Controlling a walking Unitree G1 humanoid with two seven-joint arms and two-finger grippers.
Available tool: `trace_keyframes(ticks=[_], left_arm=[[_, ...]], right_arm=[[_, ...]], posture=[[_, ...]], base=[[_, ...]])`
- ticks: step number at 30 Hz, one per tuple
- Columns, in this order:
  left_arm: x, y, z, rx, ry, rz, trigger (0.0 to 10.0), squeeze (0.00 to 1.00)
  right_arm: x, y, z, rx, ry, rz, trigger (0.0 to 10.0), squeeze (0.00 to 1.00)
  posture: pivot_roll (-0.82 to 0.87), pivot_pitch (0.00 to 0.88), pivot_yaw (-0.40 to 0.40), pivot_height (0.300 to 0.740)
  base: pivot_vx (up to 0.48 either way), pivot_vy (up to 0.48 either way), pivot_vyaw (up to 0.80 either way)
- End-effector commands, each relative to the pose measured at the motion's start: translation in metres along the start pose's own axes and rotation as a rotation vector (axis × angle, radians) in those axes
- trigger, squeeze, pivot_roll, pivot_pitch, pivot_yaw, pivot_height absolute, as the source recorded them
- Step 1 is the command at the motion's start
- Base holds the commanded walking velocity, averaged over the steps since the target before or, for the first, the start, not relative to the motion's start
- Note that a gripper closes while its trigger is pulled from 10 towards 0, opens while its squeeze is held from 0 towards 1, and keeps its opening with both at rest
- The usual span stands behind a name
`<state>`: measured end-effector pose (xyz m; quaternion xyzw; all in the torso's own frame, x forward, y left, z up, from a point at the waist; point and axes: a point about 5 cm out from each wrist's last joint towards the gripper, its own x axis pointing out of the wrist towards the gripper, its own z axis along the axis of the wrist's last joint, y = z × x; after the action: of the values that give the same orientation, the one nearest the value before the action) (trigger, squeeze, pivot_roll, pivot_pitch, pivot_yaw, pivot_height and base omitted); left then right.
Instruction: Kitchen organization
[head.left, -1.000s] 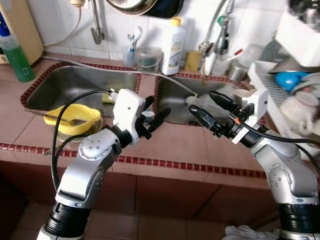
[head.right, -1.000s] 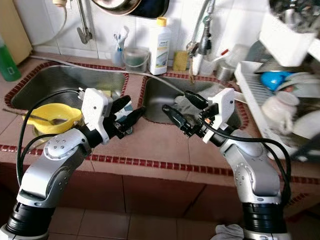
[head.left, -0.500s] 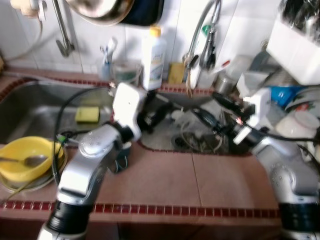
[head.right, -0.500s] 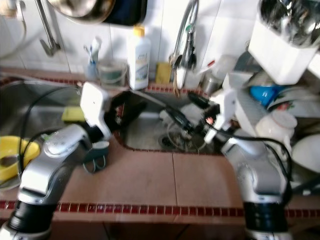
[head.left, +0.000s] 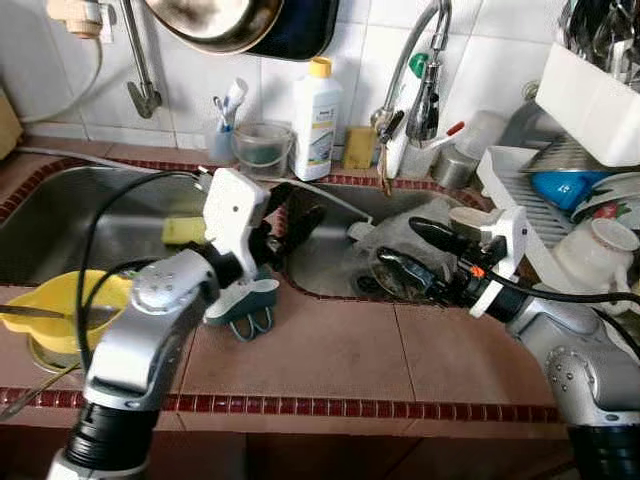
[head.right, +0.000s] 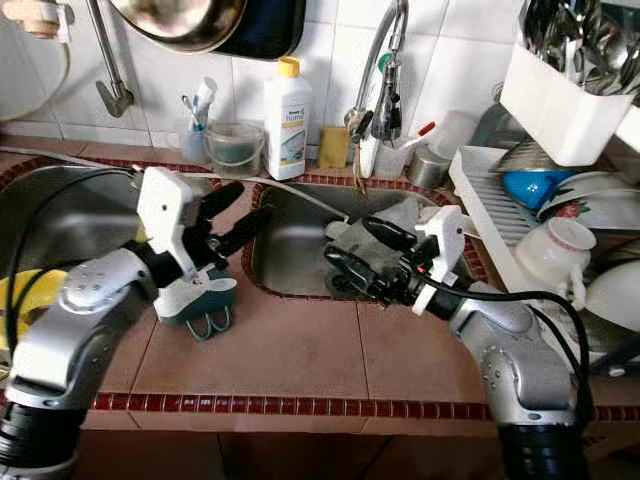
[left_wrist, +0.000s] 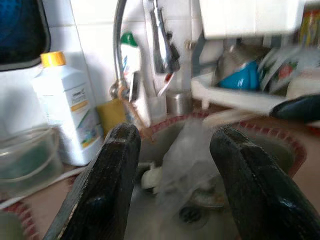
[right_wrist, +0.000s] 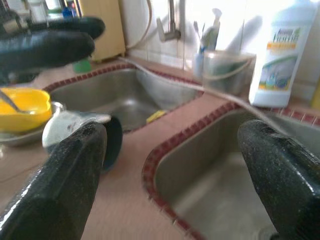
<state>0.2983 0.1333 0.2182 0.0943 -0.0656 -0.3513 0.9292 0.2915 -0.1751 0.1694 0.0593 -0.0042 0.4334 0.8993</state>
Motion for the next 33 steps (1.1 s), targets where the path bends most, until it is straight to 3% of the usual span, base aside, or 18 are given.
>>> trace_keyframes(ticks=[1, 3, 6, 7, 8, 16, 33], left_arm=[[-0.009, 0.006, 0.001, 0.059, 0.023, 0.008, 10.0, 0.00], [-0.019, 0.011, -0.002, 0.111, 0.050, 0.010, 10.0, 0.00], [-0.030, 0.015, -0.009, 0.105, 0.091, 0.001, 10.0, 0.00], [-0.034, 0.017, -0.011, 0.099, 0.103, -0.001, 10.0, 0.00], [-0.036, 0.017, -0.011, 0.110, 0.104, -0.003, 10.0, 0.00], [-0.044, 0.011, -0.005, 0.064, 0.073, -0.054, 10.0, 0.00], [-0.048, 0.006, 0.002, 0.049, 0.053, -0.024, 10.0, 0.00]], right_arm=[[-0.005, -0.003, -0.006, 0.001, 0.046, -0.002, 10.0, 1.00], [-0.007, -0.005, -0.010, 0.007, 0.060, -0.007, 10.0, 1.00], [-0.009, -0.007, -0.016, 0.010, 0.080, -0.013, 10.0, 1.00], [-0.009, -0.009, -0.019, 0.006, 0.092, -0.024, 10.0, 0.30], [-0.009, -0.010, -0.021, 0.002, 0.101, -0.035, 10.0, 0.00], [0.001, -0.025, -0.031, -0.046, 0.139, -0.085, 10.0, 0.00], [0.055, -0.021, -0.036, -0.090, 0.151, 0.095, 10.0, 0.00]], posture=[[0.05, 0.051, -0.076, 0.740], [0.05, 0.054, -0.075, 0.740], [0.06, 0.058, -0.073, 0.740], [0.06, 0.061, -0.074, 0.740], [0.06, 0.062, -0.073, 0.740], [0.07, 0.076, -0.084, 0.740], [0.12, 0.104, -0.112, 0.740]], base=[[0.000, 0.000, 0.00], [0.000, 0.000, 0.00], [0.000, 0.000, 0.00], [0.000, 0.000, 0.00], [0.000, 0.000, 0.00], [0.000, 0.000, 0.00], [0.000, 0.000, 0.00]])
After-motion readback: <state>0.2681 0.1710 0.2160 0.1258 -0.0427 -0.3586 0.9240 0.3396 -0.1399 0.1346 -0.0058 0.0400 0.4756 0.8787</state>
